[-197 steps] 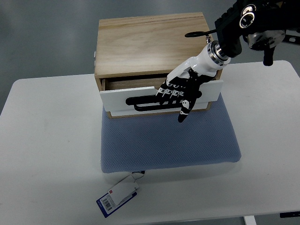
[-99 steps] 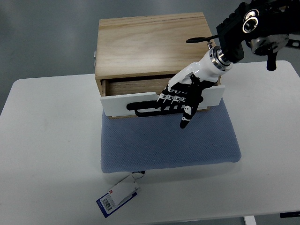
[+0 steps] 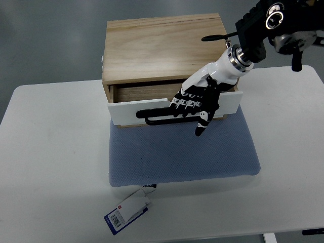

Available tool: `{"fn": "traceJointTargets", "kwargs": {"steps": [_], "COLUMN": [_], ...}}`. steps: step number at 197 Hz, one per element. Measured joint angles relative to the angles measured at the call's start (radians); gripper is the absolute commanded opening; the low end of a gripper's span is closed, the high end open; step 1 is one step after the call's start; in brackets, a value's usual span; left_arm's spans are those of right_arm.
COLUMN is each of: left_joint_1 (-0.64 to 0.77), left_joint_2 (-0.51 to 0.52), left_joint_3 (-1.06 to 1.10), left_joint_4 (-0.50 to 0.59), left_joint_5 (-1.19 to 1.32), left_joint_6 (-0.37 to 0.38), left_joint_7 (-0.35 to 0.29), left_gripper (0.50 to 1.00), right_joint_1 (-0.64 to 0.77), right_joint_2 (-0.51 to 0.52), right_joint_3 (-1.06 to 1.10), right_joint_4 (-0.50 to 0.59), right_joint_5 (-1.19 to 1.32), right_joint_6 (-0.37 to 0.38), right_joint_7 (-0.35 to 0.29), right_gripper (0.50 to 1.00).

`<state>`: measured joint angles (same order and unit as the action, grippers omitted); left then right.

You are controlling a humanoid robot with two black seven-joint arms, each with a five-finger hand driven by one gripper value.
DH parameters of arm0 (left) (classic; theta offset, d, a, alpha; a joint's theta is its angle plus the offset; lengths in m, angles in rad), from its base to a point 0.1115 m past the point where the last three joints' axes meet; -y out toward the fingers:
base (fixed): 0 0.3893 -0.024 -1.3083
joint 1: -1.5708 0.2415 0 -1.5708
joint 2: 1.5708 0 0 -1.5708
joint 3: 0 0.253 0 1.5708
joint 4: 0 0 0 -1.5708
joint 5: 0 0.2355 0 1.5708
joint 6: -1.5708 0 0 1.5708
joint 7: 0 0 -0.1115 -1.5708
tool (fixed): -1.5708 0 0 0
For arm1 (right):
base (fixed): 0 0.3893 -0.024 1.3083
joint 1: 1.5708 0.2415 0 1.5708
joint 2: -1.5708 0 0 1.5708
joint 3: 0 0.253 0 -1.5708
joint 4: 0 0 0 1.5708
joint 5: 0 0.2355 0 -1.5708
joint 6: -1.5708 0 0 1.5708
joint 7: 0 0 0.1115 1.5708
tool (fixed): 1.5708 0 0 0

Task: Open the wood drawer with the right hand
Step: 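Pull the upper drawer toward the robot with the right hand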

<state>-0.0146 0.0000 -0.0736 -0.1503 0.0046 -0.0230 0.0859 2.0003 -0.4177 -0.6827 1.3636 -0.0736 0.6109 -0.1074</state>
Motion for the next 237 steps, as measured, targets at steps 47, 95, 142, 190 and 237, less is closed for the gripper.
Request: {"fn": "traceJointTargets", "kwargs": {"steps": [47,95,142,190,237], "left_joint_1": [0.000,0.000,0.000,0.000,0.000], "left_joint_2": [0.000,0.000,0.000,0.000,0.000], "left_joint_3": [0.000,0.000,0.000,0.000,0.000], "left_joint_4": [0.000,0.000,0.000,0.000,0.000], "left_joint_5": [0.000,0.000,0.000,0.000,0.000], "left_joint_6": [0.000,0.000,0.000,0.000,0.000], "left_joint_7": [0.000,0.000,0.000,0.000,0.000], "left_gripper": [1.000,1.000,1.000,1.000,1.000], "right_joint_1": [0.000,0.001,0.011,0.021,0.035], "right_joint_2": [-0.008,-0.026,-0.043,-0.049,-0.070], "right_joint_3": [-0.003,-0.019,-0.021,-0.021,-0.021], "right_joint_4": [0.026,0.062,0.074,0.075,0.076], "right_joint_5": [0.000,0.000,-0.001,0.000,0.000], "right_joint_6": [0.000,0.000,0.000,0.000,0.001], "right_joint_7": [0.000,0.000,0.000,0.000,0.001], "right_gripper": [0.928,0.928,0.928,0.928,0.928]}}
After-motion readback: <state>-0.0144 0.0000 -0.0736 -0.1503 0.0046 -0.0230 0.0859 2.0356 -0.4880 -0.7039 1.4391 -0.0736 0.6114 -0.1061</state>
